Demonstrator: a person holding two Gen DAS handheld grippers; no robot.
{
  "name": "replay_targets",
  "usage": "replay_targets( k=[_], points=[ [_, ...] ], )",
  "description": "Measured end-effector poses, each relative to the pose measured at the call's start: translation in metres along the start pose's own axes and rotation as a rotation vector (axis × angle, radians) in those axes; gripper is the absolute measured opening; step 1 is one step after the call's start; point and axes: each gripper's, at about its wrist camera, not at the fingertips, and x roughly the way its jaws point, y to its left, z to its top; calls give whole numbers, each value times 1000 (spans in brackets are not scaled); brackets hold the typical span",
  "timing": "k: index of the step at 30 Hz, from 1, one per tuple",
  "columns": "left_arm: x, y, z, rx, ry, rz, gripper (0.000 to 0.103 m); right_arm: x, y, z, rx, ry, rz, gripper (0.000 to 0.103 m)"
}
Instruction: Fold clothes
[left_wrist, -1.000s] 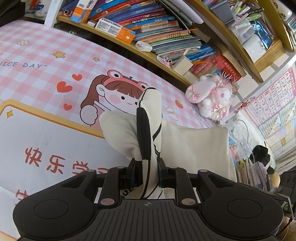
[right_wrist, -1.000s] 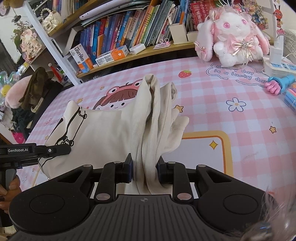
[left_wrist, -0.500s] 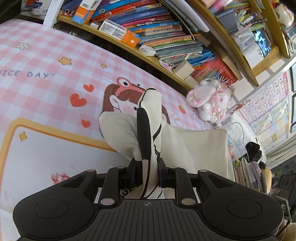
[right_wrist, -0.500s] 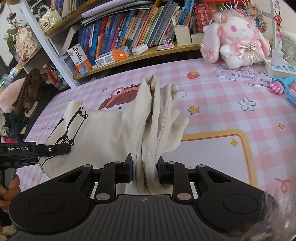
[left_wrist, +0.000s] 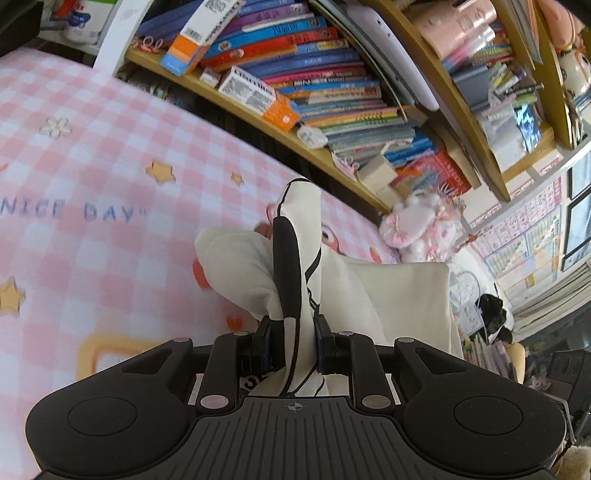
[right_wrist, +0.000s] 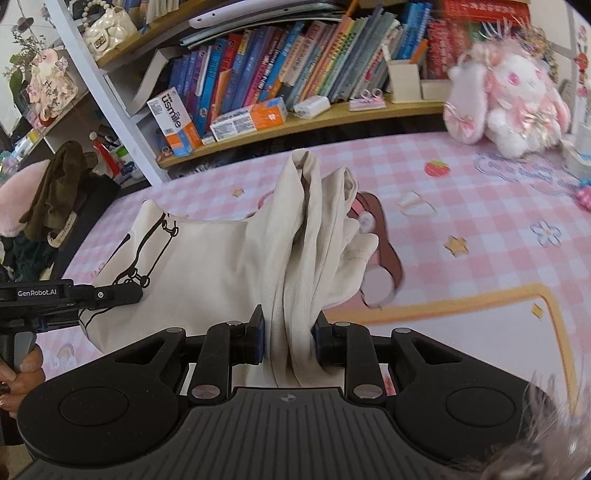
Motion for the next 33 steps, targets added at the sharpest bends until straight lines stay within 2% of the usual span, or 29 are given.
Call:
replay_targets(
  k=[9,21,26,33],
  points=[
    [32,5,55,-19,-33,-10,20,38,-4,58,-45,-30,40,21],
    [101,1,121,32,-54,56,20,110,-38,132,-92,-60,58,21],
    [122,10,135,31,-69,46,20,137,-62,150,-16,-67,102,22],
    [140,31,138,-30,-91,34,20,160,-74,159,4,-71,132,22]
  ],
)
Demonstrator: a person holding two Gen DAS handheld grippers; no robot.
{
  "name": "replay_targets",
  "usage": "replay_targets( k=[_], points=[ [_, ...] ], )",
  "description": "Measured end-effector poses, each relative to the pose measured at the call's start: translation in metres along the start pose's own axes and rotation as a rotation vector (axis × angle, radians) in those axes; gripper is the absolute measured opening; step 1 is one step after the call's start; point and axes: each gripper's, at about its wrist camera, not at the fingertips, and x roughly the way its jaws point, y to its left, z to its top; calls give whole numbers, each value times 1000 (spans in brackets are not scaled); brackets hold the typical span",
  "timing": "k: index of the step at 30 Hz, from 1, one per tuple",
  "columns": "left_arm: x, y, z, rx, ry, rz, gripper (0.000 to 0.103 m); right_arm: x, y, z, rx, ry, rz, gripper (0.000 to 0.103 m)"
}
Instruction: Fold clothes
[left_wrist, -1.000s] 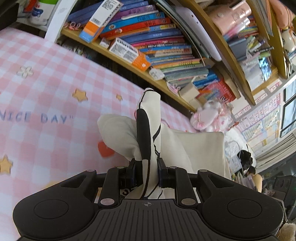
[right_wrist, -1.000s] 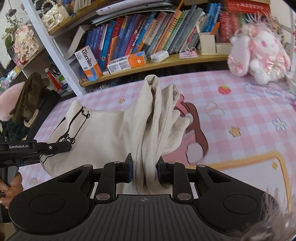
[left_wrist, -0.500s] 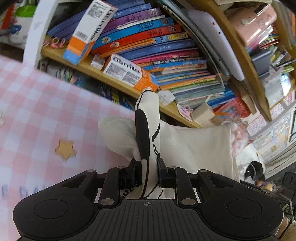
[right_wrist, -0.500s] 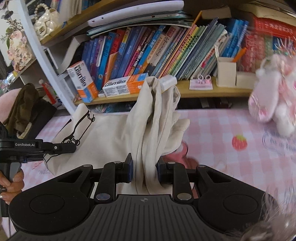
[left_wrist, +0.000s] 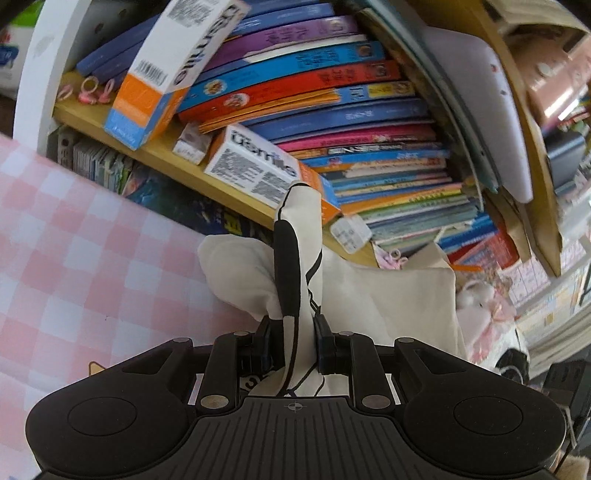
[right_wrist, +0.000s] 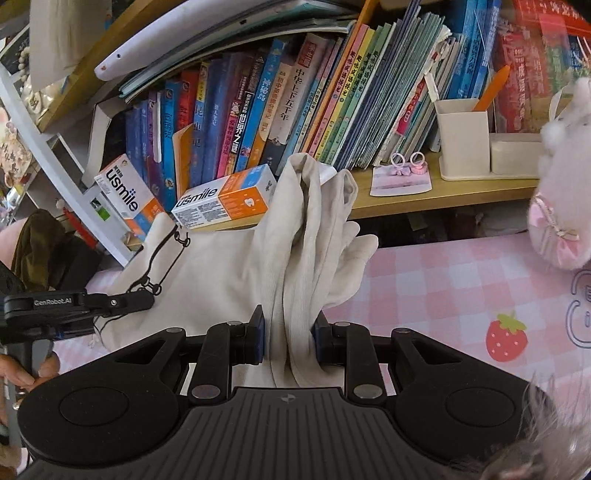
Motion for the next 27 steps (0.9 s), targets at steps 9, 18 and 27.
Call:
replay_targets(
  k=[9,18,27],
  points=[
    [15,30,-13,-110,30,28,30,34,-40,-16,236,53,7,26],
    [-3,5,-13,-11,-1,160,45,23,-51,-18,314,51,-3,56],
    [-45,-36,-42,114,-31,212,62,-34,-29,-26,181,-27,-126,75]
  ],
)
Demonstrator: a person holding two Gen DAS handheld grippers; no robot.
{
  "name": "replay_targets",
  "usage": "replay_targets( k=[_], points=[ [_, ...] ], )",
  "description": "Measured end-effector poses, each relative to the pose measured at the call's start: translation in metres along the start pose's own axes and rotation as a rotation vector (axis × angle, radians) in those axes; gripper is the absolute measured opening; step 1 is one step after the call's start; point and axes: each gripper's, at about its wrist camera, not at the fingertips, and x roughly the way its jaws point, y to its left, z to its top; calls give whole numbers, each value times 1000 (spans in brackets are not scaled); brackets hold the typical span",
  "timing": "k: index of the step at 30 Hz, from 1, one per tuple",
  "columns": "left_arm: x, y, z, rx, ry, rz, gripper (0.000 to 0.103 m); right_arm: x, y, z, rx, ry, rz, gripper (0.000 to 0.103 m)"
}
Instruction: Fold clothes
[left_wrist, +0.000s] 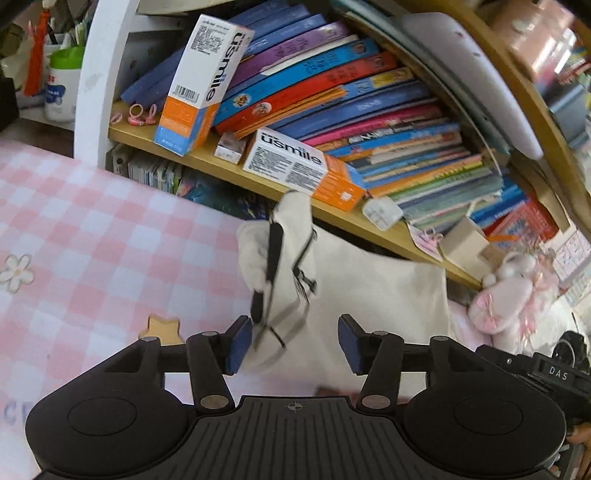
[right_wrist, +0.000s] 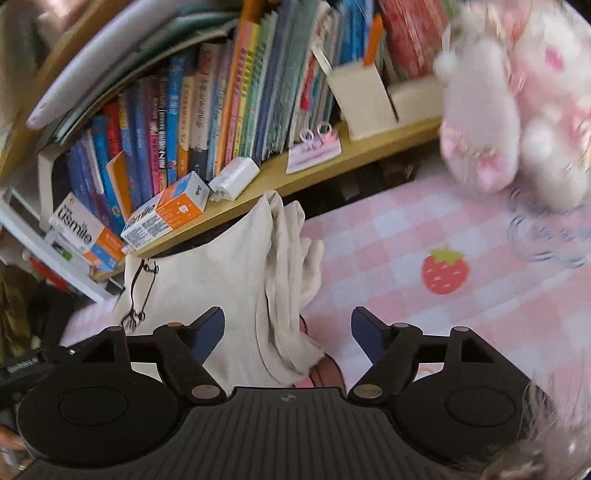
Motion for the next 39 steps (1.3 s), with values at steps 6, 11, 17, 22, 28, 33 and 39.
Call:
replay_targets(
  k=[6,11,17,22,28,33,39],
  points=[
    [-26,-25,-27,59,-4,16,66,-37,24,-25,-136,-49,-44,79],
    [-44,-41,-49,116,-11,72,75,-62,43,-51,-243,-73,-106,84],
    [-67,-49,-70,143,-31,123,80,-83,54,-77,-305,-75,-171,89],
    [-84,-47,-85,122,-42,146,82,-99,55,-97,-292,-68,-194,93],
    [-99,-55,-99,168,-62,186,89,-114,56,-115,-281,-56,-218,94],
    [-105,-62,-113,210,-80,200,95,-128,56,-124,-236,-86,-232,101],
    [-103,-73,-127,247,-58,213,95,-132,60,-135,-245,-105,-258,103]
  ],
)
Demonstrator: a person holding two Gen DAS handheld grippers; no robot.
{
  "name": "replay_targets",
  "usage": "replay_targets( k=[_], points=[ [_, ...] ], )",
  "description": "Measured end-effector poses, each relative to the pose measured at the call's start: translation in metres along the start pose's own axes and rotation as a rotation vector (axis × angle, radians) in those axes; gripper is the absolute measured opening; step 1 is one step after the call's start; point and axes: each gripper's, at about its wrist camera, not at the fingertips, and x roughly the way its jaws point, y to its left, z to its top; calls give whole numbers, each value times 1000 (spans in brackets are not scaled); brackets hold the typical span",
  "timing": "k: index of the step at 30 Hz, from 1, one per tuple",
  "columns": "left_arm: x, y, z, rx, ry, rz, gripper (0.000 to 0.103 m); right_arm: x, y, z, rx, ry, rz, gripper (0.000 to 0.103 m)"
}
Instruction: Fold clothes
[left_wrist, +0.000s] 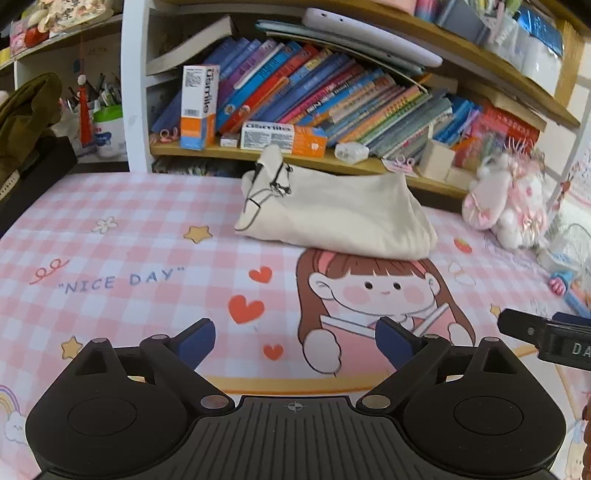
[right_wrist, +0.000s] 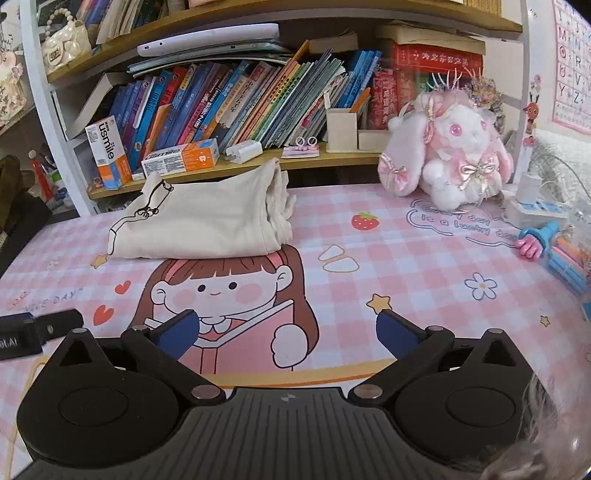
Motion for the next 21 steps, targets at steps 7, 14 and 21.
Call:
replay_targets(
  k=[7,14,21],
  points=[
    [-3,-10,-4,41,-10,22,97,-1,6,-8,-20,18,-14,103],
    [-7,-13,-6,62,-18,19,97,-6,12,-11,-60,2,-17,103],
    [-7,-15,-6,76,-7,22,100,-7,11,-10,-61,3,-13,103]
  ],
)
